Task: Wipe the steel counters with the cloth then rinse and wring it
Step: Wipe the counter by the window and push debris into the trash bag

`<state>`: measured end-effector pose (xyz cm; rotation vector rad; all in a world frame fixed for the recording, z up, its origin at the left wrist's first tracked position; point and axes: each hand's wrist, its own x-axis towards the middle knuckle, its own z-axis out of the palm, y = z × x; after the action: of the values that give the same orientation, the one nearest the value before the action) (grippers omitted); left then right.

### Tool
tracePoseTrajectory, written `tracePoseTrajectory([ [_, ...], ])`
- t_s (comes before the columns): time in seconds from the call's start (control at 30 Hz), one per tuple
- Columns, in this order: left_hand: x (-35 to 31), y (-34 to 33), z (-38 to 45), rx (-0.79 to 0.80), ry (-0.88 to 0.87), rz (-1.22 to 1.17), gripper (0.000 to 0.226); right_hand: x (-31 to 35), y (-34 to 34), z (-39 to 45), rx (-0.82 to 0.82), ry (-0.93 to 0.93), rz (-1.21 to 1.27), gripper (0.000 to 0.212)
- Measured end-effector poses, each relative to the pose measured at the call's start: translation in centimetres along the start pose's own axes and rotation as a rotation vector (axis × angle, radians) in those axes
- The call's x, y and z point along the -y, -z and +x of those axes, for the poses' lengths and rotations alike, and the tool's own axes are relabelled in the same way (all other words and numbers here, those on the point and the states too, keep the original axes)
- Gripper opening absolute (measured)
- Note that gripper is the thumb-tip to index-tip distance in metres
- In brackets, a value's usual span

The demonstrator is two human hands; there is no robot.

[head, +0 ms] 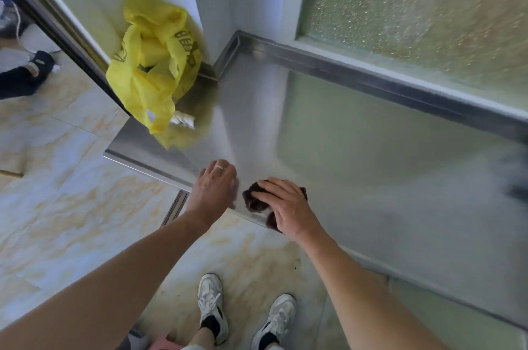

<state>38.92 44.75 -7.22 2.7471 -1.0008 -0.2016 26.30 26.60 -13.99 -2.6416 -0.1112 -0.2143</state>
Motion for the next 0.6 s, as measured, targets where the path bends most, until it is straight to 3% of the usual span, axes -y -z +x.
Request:
tracePoseTrajectory([
  [0.17, -5.3, -0.8, 1.6, 0.034, -0.079, -0.037, 0.047, -6.2, 5.7, -7.4, -0.032, -0.179, -0.186, 0.074],
  [0.33, -9.9, -1.3, 3.3, 0.065, -0.109, -0.063, 0.046, -13.7, 14.1, -14.8, -0.357, -0.787, -0.254, 0.057],
  [0.4, -11.4, -1.7, 3.5, 0.077, -0.11, -0.073, 0.039, -15.8, 15.1, -16.9, -0.367, -0.978, -0.189, 0.05],
  [0.5, -13.4, -2.7, 3.7, 0.095, -0.107, -0.073, 0.018, -15.6, 13.3, -17.4, -0.325, -1.012, -0.177, 0.054],
  [0.6, -15.2, -3.7, 3.3, 0.116, -0.107, -0.065, 0.03, -12.3, 10.5, -15.4, -0.307, -0.888, -0.081, 0.06],
])
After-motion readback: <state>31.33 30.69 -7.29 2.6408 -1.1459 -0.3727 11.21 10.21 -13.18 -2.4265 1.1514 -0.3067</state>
